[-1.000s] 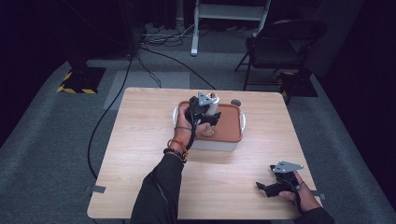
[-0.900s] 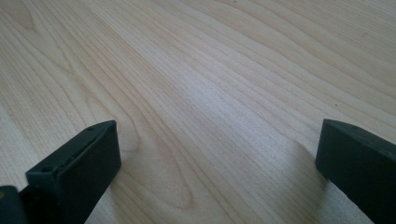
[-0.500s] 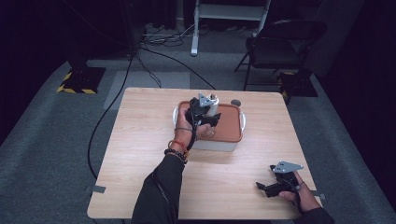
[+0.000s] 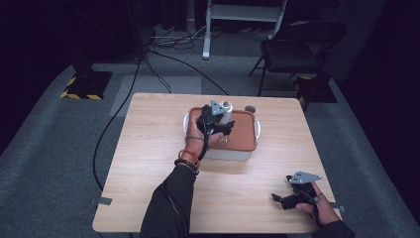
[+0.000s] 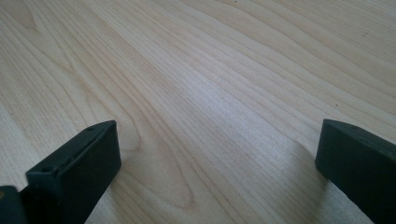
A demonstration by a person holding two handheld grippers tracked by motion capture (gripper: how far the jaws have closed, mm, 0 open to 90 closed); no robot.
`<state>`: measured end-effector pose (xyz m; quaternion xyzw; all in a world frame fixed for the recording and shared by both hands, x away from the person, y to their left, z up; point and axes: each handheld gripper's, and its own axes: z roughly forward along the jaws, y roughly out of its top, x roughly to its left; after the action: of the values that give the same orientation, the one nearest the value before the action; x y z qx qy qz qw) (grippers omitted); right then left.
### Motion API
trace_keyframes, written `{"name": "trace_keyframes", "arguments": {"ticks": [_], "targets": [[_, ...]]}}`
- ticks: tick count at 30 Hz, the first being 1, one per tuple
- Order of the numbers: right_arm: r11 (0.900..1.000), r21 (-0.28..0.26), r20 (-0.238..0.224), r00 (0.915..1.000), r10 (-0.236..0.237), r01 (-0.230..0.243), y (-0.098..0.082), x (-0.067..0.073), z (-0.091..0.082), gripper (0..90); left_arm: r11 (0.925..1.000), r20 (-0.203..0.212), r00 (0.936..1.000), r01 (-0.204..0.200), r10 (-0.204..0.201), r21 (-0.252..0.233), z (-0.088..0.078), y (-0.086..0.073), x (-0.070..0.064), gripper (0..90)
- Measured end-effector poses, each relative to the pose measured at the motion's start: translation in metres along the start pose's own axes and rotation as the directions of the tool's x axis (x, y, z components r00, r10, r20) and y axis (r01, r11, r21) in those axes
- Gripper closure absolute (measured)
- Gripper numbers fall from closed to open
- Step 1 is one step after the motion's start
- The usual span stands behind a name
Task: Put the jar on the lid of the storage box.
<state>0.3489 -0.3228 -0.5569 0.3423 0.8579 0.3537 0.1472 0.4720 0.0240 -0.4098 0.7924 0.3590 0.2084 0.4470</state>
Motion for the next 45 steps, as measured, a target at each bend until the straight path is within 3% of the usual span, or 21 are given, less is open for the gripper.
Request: {"name": "trace_keyframes", "arguments": {"ticks": [23, 30, 33, 45], "targets": [[1.000, 0.000, 0.000, 1.0000, 0.000, 0.000, 0.0000, 0.0000, 0.0000, 0.0, 0.9994, -0.008, 0.9996, -0.028, 0.028, 0.019, 0.0012, -0.0007, -0.0009, 39.4], [1.000, 0.000, 0.000, 1.0000, 0.000, 0.000, 0.0000, 0.0000, 0.0000, 0.0, 0.9995, 0.028, 0.9994, -0.020, 0.020, 0.022, 0.0020, -0.0039, 0.0019, 29.2], [1.000, 0.000, 0.000, 1.0000, 0.000, 0.000, 0.0000, 0.0000, 0.0000, 0.0, 0.9991, 0.046, 0.9983, -0.036, 0.035, 0.021, 0.0025, -0.0043, 0.0012, 23.1], [1.000, 0.000, 0.000, 1.0000, 0.000, 0.000, 0.0000, 0.0000, 0.0000, 0.0, 0.9998, -0.010, 0.9999, -0.009, 0.009, 0.016, 0.0040, -0.0073, 0.0027, 9.3]]}}
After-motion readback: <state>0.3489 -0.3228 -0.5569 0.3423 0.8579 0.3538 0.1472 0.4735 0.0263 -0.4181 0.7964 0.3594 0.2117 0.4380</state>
